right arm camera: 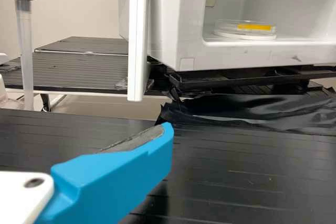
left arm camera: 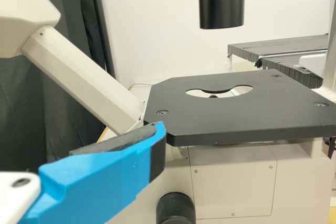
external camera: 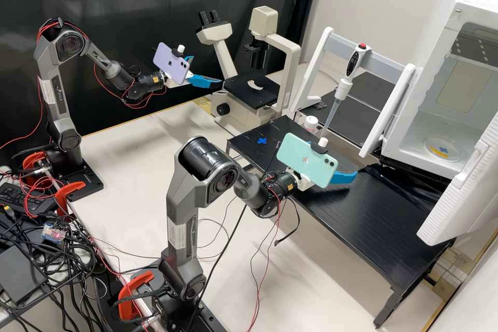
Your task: Move the petri dish to the microscope
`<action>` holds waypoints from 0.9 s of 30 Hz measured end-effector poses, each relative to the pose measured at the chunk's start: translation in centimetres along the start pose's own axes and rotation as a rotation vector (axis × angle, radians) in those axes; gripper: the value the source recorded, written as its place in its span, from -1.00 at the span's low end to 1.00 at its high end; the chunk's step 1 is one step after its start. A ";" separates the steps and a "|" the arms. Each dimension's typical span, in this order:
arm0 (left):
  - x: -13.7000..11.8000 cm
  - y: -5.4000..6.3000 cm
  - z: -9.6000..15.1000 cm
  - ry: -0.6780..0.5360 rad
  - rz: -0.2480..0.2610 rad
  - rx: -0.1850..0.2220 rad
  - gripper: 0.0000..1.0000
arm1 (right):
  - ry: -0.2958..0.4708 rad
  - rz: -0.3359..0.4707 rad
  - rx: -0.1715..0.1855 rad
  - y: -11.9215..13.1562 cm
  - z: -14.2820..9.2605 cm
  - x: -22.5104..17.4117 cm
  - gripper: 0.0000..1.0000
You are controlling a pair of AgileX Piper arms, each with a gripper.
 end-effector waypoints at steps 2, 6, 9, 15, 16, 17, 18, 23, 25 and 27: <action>0.0 0.0 0.0 0.000 0.000 0.000 1.00 | 0.000 0.000 0.000 0.0 0.0 0.0 1.00; 0.0 0.0 0.0 0.000 0.000 0.000 1.00 | 0.000 0.000 0.000 0.0 0.0 0.0 1.00; 0.0 0.0 0.0 0.000 0.000 0.000 1.00 | 0.000 0.000 0.000 0.0 0.0 0.0 1.00; 0.0 0.0 0.0 0.000 0.000 0.000 1.00 | -0.028 0.031 0.002 0.9 0.9 -0.1 1.00; 0.0 0.0 0.0 0.000 0.000 0.000 1.00 | -0.032 0.035 0.004 1.0 1.0 -0.1 1.00; 0.0 0.0 0.0 0.000 0.000 0.000 1.00 | -0.033 0.035 0.008 1.1 1.2 -0.1 1.00; 0.0 0.0 0.0 0.000 0.000 0.000 1.00 | -0.039 0.041 0.020 1.3 1.4 -0.1 1.00; 0.0 0.0 0.0 0.000 0.000 0.000 1.00 | -0.055 0.062 0.028 2.3 2.3 -0.2 1.00; 0.0 0.0 0.0 0.000 0.000 0.000 1.00 | -0.055 0.083 0.032 3.0 2.5 0.1 1.00; 0.0 0.0 0.0 0.000 0.000 0.000 1.00 | -0.055 0.119 0.042 4.1 2.6 0.5 1.00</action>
